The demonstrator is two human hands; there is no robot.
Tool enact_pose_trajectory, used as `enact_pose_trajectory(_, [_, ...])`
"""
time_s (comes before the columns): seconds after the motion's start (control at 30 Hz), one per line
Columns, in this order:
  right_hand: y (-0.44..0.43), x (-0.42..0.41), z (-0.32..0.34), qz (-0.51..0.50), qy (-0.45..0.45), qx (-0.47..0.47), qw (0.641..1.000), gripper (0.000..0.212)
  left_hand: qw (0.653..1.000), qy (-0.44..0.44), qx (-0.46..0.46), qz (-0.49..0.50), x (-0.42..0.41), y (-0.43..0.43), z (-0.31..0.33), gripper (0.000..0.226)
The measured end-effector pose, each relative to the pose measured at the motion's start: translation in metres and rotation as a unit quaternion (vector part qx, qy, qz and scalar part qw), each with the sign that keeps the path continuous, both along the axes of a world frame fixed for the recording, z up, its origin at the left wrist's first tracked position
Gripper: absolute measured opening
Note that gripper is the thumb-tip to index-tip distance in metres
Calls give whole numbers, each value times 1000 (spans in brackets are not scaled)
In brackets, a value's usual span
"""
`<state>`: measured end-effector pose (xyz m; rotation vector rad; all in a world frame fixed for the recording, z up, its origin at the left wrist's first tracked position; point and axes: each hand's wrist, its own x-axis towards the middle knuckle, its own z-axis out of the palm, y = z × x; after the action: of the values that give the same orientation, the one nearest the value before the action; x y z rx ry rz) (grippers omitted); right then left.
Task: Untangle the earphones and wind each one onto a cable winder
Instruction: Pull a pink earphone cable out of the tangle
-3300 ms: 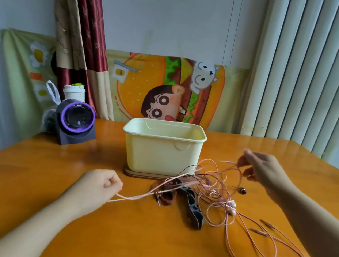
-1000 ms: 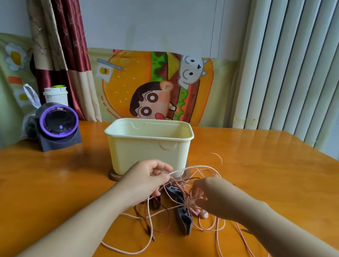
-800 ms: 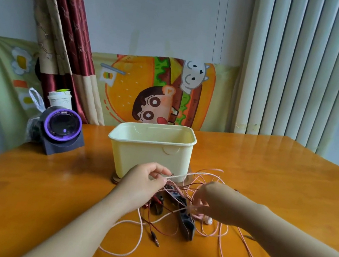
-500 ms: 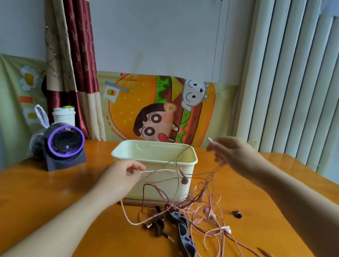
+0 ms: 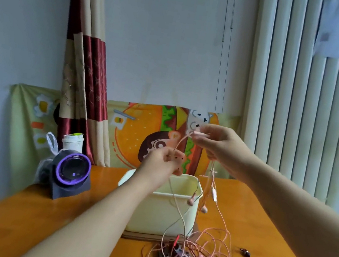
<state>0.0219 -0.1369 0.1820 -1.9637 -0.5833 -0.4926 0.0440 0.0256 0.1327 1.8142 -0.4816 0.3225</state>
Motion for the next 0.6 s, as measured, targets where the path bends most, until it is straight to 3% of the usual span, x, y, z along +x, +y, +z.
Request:
enact_pose_trajectory(0.1, [-18,3,-13,-115,-19,4,993,12,990,-21,-62,127,10,17,-8,13])
enact_pose_trajectory(0.2, [-39,12,-34,-206,16,60,977,13,946,87,-290,118,18,35,-15,17])
enact_pose_trajectory(0.27, [-53,18,-50,-228,58,96,967,20,905,156,-381,107,19,48,-17,24])
enact_pose_trajectory(0.33, [-64,22,-65,-255,99,102,956,28,893,205,-392,83,17,60,-20,38])
enact_pose_trajectory(0.43, [-76,23,-80,-251,173,149,940,39,903,247,-348,58,13,71,-25,59])
enact_pose_trajectory(0.6, [-85,21,-91,-248,252,184,917,48,908,212,-349,90,15,80,-28,71])
